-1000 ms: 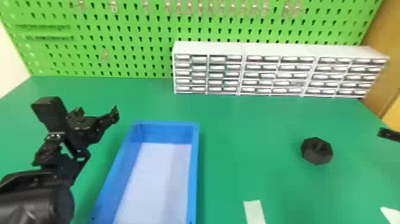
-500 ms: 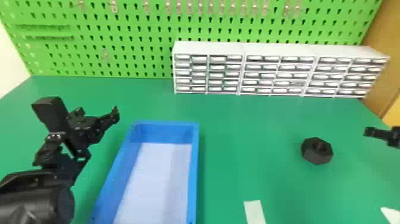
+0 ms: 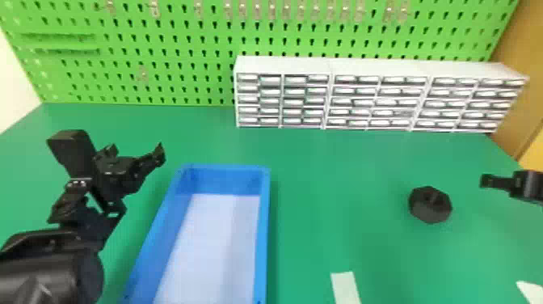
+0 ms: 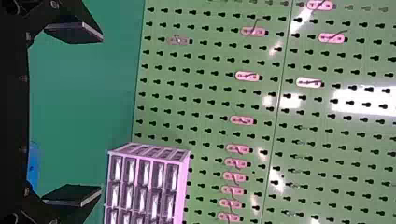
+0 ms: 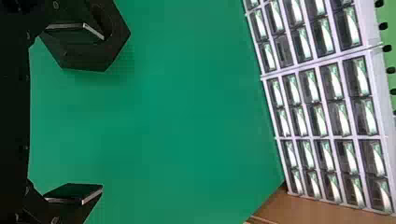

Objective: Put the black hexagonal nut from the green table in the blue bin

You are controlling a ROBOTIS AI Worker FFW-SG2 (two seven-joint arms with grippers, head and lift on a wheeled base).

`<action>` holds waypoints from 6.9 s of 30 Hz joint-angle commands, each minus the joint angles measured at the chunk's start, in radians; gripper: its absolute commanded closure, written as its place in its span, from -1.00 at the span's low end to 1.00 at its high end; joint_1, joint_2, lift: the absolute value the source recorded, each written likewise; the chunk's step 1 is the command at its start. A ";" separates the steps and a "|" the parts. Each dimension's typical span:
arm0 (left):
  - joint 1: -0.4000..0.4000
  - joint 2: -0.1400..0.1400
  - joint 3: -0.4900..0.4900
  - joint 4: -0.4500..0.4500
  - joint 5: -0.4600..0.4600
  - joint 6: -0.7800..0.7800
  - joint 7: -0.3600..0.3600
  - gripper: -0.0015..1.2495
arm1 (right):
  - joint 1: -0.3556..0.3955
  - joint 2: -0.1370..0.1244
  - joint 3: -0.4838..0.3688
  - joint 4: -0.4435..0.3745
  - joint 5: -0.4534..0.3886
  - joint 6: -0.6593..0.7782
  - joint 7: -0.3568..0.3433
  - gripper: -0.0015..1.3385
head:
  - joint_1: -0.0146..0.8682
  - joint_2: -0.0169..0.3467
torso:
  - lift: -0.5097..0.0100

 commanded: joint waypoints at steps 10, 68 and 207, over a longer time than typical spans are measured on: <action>-0.005 0.000 -0.007 -0.001 0.000 0.002 0.000 -0.78 | -0.036 -0.006 0.036 0.063 0.026 0.014 0.000 -0.75 | 0.54 -0.73 | 0.58; -0.006 0.000 -0.009 0.001 -0.001 0.005 0.000 -0.78 | -0.113 0.022 0.145 0.319 0.043 -0.177 0.000 -0.75 | 0.54 -0.73 | 0.58; -0.006 0.000 -0.021 0.001 0.009 0.019 -0.008 -0.78 | -0.095 0.071 0.116 0.489 0.169 -0.387 0.000 0.06 | 0.54 -0.73 | 0.58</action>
